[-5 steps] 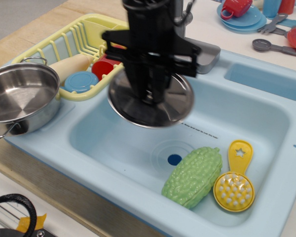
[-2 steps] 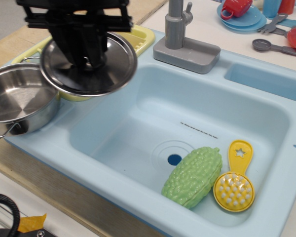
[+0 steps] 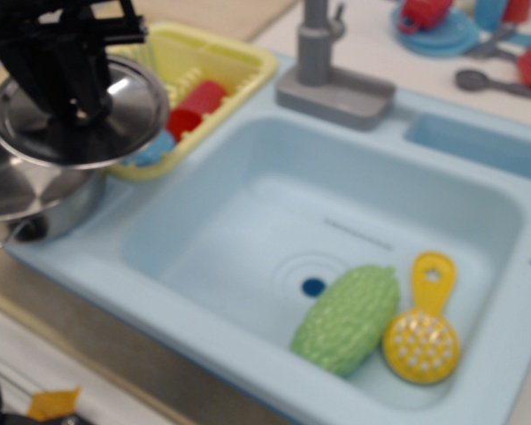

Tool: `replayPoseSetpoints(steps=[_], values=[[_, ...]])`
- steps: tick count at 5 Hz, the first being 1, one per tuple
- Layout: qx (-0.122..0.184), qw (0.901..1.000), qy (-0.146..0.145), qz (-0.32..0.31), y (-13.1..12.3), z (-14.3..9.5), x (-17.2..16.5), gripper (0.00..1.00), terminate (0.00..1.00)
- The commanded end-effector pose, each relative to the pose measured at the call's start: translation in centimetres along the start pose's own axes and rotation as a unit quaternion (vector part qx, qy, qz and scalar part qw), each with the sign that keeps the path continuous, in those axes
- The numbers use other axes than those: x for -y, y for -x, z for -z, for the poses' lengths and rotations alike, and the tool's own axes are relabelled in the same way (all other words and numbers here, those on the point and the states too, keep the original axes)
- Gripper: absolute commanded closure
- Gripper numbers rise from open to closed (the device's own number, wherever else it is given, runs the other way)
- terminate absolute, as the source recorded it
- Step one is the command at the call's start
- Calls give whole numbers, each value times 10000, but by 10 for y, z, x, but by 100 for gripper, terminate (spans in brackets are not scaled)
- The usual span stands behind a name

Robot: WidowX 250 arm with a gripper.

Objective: Put lid on pot or pan

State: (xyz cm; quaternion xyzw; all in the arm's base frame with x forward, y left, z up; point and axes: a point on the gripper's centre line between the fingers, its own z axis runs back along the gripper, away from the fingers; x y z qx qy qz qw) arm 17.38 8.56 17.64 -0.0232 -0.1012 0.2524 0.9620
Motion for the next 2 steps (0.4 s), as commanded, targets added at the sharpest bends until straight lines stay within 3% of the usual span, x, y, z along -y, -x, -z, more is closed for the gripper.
replayPoseSetpoints(steps=[1,2], values=[[170,9996,47,-222,3,0,-26,100,0],[83,9994,50,-324,5,4,-37,100,100]])
